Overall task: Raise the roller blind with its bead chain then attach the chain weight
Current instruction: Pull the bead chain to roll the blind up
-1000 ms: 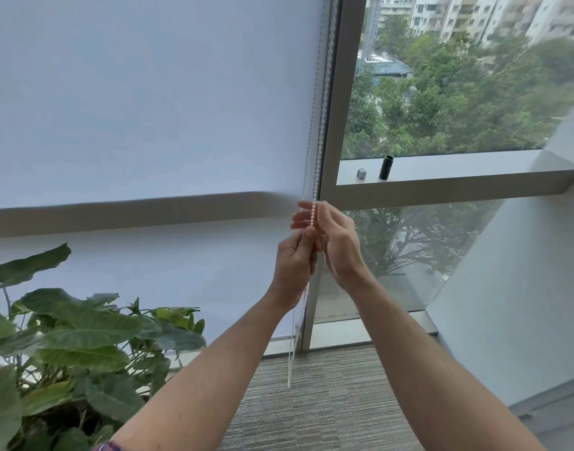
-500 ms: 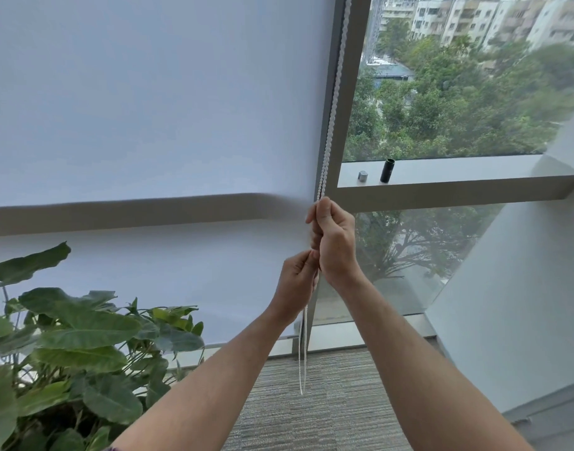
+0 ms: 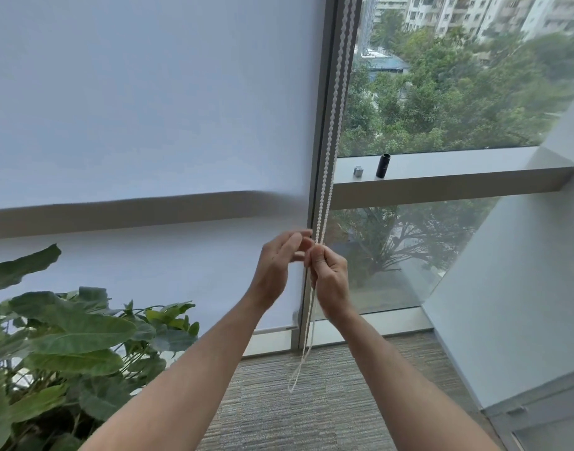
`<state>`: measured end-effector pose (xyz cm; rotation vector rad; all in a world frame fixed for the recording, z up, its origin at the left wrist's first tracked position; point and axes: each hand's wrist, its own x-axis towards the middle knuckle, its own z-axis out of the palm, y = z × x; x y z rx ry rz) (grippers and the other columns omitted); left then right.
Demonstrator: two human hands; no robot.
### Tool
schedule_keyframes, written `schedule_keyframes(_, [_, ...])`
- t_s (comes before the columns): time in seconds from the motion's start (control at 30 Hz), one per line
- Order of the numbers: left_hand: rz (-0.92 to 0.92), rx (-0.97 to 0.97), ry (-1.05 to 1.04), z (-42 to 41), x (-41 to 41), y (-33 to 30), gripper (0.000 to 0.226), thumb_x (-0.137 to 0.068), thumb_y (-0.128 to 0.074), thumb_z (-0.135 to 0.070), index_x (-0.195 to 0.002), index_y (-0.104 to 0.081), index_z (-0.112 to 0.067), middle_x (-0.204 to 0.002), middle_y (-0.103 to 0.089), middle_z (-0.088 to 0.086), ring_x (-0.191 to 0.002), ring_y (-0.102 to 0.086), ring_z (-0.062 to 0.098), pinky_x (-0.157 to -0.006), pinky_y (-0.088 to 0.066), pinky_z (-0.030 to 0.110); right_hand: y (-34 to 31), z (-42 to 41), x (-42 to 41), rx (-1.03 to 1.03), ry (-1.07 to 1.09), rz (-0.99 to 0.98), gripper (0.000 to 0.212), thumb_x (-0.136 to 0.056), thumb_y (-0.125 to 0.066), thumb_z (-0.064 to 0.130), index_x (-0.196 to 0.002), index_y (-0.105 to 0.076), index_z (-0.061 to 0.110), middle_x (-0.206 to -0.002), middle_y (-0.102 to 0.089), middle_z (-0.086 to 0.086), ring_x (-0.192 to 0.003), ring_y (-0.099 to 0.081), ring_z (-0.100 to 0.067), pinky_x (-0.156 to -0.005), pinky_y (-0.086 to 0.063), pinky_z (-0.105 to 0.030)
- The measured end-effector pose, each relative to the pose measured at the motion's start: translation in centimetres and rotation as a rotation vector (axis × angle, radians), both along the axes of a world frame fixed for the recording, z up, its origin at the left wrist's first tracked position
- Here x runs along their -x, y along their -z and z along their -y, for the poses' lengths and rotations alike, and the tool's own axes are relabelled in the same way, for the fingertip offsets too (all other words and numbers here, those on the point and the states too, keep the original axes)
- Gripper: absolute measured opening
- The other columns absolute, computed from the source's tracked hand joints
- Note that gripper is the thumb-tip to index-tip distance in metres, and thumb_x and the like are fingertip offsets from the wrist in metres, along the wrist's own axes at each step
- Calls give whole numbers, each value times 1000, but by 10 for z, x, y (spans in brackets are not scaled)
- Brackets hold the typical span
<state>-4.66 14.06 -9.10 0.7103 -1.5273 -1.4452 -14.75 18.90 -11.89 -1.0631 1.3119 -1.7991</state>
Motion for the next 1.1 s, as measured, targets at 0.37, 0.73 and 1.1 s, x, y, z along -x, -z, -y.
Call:
schedule_keyframes(0.37, [-208,24,-19,-13,36,-54,51,-104,-36,-40,-56,-51,-27,-45,-33,-12,-38,-26,6,-38,-24,17,18,-11,-18,-14,-66,38,44,-98,-44,25,-55,-54,28,-48,-35,16,-44,-25,-3,-42,-22,-20])
schedule_keyframes(0.73, [-144,3,-90,-20,22,-22,50,-99,-40,-38,-56,-42,-14,-44,-33,-2,-40,-27,12,-43,-24,25,12,-14,24,-168,-298,4,24,-91,-58,23,-107,-75,15,-102,-76,-5,-96,-70,-20,-86,-54,-37])
schedule_keyframes(1.1, [-32,3,-68,-32,26,0,48,-106,-36,-27,-62,-43,-10,-51,-32,4,-41,-26,10,-44,-20,32,-123,16,15,207,-289,79,39,-104,-38,32,-108,-70,11,-73,-58,-7,-58,-52,-19,-52,-45,-31])
